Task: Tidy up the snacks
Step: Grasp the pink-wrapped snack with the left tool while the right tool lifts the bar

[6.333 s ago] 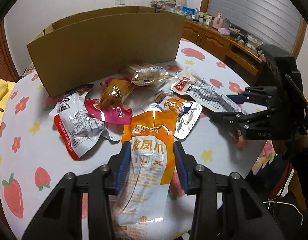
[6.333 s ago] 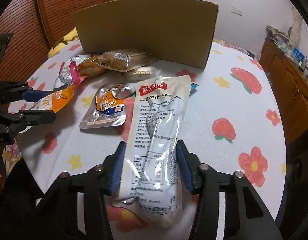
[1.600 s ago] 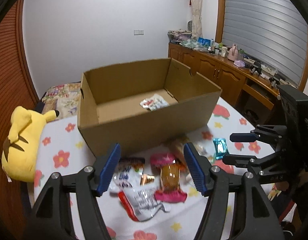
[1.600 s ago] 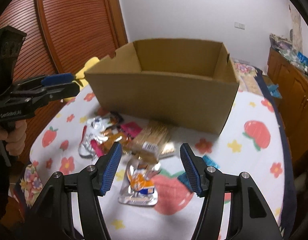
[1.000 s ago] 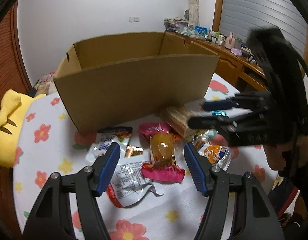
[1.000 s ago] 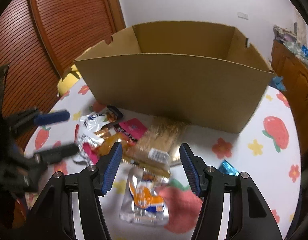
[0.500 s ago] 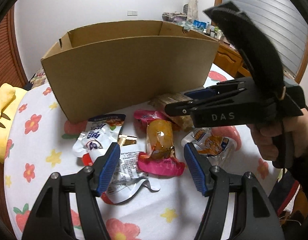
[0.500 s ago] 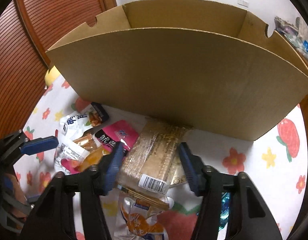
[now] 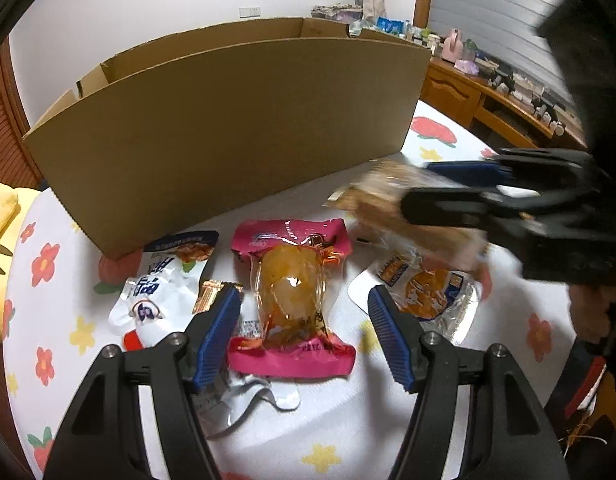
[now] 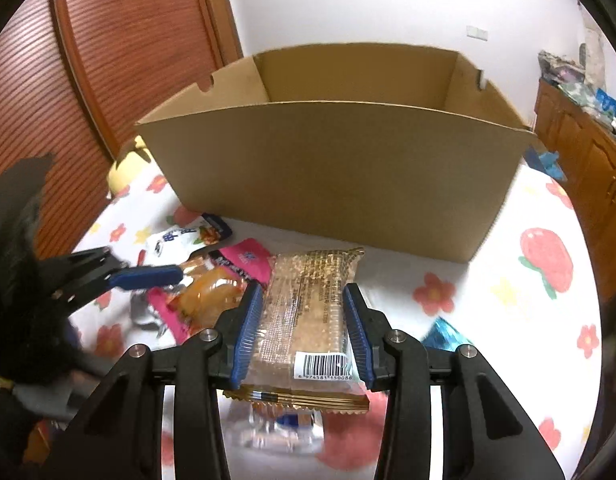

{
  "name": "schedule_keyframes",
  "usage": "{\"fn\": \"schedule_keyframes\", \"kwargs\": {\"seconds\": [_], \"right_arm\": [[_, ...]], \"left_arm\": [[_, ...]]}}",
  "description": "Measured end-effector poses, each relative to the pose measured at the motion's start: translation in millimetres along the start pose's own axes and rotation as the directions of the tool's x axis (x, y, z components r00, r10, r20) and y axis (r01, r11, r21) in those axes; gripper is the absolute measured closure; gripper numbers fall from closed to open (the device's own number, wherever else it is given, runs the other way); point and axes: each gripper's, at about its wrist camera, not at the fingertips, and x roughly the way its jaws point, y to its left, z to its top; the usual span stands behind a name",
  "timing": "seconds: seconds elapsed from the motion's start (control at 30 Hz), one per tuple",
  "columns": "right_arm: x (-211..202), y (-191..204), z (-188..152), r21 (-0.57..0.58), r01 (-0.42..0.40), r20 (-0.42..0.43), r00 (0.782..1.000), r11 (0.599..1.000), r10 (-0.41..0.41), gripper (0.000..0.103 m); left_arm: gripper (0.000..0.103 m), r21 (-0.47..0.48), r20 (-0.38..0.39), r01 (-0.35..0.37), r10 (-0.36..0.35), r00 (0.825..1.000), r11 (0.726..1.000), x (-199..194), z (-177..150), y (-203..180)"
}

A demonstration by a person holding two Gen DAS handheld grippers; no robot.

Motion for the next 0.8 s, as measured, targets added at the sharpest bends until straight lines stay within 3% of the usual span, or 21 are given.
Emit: {"fn": "schedule_keyframes", "kwargs": {"seconds": [0.1,0.17,0.4,0.8], "right_arm": [[-14.6,-3.9,-13.7,0.015,0.006,0.032,0.999,1.0,-0.007,0.062],[-20.0,-6.3,-22.2,0.022,0.011,0.04,0.999,1.0,-0.012,0.062],[-12.7,-11.5,-41.9,0.025,0.031,0.008,0.999,0.999,-0.031,0.061],[5.1,-17.5,-53.6,0.039,0.029,-0.024,0.999,0.999,-0.028,0.054]], "left_arm": [[0.039,0.003,-0.016,-0.016,0.016,1.0,1.0,5.9,1.5,1.3],[0.05,0.004,-0.031,-0.031,0.031,0.999,1.0,10.7,2.0,1.5],[0.061,0.011,-0.026,-0.054,0.054,0.998,0.998,17.2,1.6,-0.4],[0.064,-0.01,0.022,-0.051,0.051,0.998,0.999,1.3,-17.0,1.5]]}}
